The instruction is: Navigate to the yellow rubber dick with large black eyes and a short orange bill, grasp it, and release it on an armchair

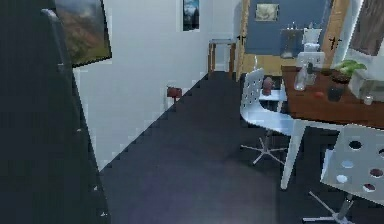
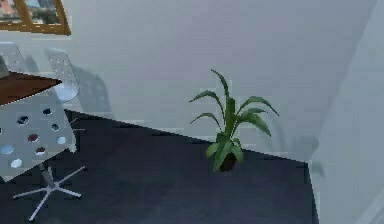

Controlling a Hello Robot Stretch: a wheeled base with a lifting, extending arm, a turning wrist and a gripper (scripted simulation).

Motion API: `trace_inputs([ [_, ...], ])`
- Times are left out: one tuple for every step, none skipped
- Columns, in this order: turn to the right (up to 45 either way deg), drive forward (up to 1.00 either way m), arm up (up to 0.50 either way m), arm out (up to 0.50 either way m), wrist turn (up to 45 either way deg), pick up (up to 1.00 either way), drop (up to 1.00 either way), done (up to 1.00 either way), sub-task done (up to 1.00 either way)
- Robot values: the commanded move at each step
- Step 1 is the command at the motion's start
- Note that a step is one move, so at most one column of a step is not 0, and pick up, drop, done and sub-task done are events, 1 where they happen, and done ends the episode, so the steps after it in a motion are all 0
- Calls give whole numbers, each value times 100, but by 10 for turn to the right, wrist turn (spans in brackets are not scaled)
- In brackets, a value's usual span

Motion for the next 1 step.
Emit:
trace_inputs([
  [30, 0, 0, 0, 0, 0, 0, 0, 0],
])
